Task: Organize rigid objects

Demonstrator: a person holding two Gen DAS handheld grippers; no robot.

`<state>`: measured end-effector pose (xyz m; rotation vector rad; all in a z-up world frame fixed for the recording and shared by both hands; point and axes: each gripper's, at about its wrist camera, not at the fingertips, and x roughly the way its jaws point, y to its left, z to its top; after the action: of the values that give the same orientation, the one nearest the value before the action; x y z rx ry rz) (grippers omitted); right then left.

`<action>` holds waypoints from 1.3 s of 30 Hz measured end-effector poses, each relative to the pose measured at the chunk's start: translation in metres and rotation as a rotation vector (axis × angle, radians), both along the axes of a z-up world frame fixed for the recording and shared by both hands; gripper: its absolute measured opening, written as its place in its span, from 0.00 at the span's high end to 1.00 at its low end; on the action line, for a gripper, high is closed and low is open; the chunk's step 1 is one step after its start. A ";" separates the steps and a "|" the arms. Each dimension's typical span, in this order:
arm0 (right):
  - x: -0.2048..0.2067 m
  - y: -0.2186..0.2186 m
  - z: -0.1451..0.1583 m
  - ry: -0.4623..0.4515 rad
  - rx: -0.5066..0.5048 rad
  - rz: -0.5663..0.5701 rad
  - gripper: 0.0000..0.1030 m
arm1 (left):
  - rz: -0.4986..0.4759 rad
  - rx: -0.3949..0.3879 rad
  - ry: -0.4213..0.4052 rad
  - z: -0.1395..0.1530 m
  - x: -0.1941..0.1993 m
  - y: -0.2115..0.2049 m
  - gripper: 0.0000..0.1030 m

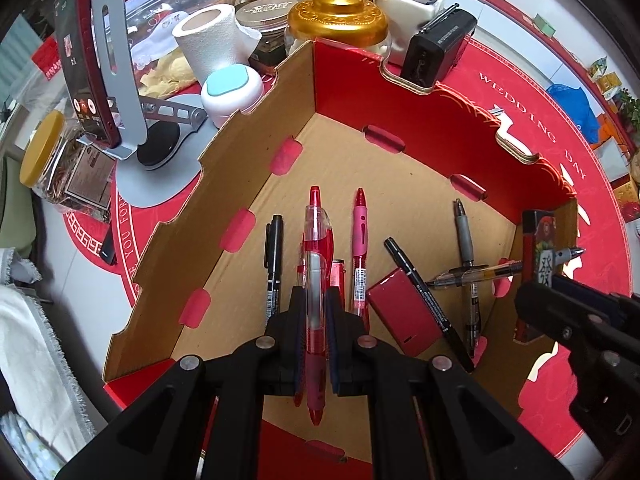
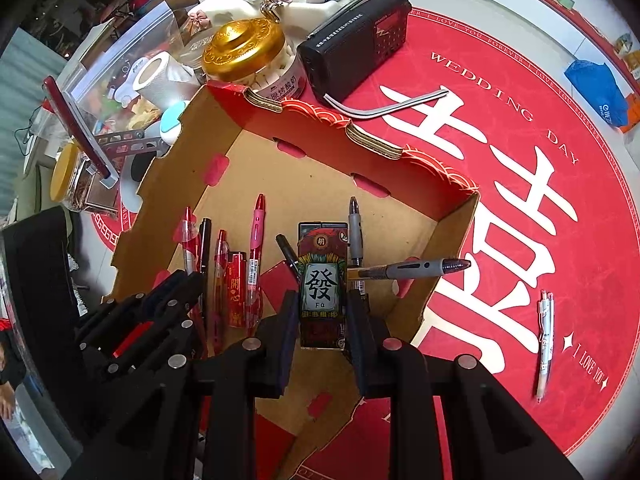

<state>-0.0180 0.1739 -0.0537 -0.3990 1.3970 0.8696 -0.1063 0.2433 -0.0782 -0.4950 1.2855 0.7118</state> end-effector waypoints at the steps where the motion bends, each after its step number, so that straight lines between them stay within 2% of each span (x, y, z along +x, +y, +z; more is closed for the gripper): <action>1: 0.000 0.000 0.000 0.001 0.001 -0.001 0.76 | -0.001 0.001 0.001 0.000 0.000 0.000 0.90; 15: -0.003 -0.005 -0.002 0.009 0.005 -0.010 0.76 | -0.011 -0.007 0.010 -0.002 -0.001 -0.003 0.90; 29: -0.004 -0.047 -0.002 0.063 0.007 -0.079 0.76 | -0.043 -0.021 0.022 -0.001 -0.017 -0.011 0.90; 39: -0.007 -0.043 -0.001 0.071 0.017 -0.074 0.76 | -0.049 -0.029 0.021 -0.002 -0.013 -0.015 0.90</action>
<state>-0.0253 0.1310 -0.0547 -0.3042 1.4598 0.8420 -0.1191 0.2287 -0.0802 -0.4796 1.3247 0.6600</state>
